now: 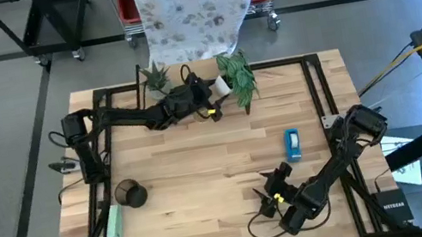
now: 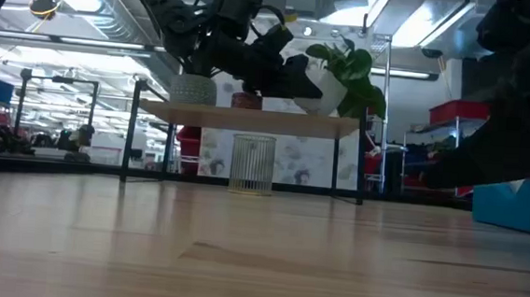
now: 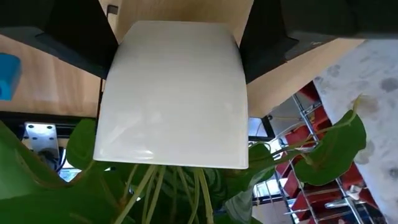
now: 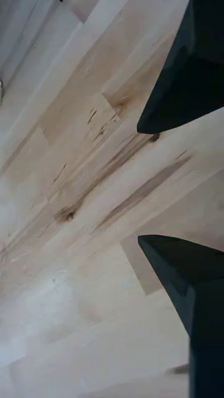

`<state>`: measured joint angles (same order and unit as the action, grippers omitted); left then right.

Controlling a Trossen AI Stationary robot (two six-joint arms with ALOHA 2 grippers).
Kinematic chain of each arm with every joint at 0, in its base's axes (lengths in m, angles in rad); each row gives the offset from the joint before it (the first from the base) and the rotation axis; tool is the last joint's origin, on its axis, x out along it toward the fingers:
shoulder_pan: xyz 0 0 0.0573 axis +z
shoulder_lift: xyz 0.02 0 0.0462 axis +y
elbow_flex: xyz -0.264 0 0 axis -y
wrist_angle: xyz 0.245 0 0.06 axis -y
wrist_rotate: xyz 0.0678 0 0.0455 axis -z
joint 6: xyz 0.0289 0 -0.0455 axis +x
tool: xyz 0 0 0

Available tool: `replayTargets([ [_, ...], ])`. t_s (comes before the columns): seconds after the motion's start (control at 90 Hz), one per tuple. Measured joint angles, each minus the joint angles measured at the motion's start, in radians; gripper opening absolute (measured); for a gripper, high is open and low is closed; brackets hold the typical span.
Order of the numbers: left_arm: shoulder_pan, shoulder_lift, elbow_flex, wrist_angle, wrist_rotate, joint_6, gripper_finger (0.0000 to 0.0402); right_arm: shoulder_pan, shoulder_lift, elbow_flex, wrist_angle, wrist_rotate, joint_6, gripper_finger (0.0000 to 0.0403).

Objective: Stock shelves
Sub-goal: Put the potted plant on the shelf

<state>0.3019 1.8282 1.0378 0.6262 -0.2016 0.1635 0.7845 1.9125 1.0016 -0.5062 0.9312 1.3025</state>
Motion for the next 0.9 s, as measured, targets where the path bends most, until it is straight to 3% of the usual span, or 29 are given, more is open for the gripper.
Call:
replayTargets([
  [0.244,0.001,0.0,0.0,-0.002,0.006,-0.001,0.0329,0.0,0.0,0.0,0.005,-0.001,0.0,0.0265],
  [0.9,0.0,-0.039,-0.005,-0.023,0.011,0.079,0.0331,0.0,0.0,0.0,0.013,-0.009,0.001,0.0266],
])
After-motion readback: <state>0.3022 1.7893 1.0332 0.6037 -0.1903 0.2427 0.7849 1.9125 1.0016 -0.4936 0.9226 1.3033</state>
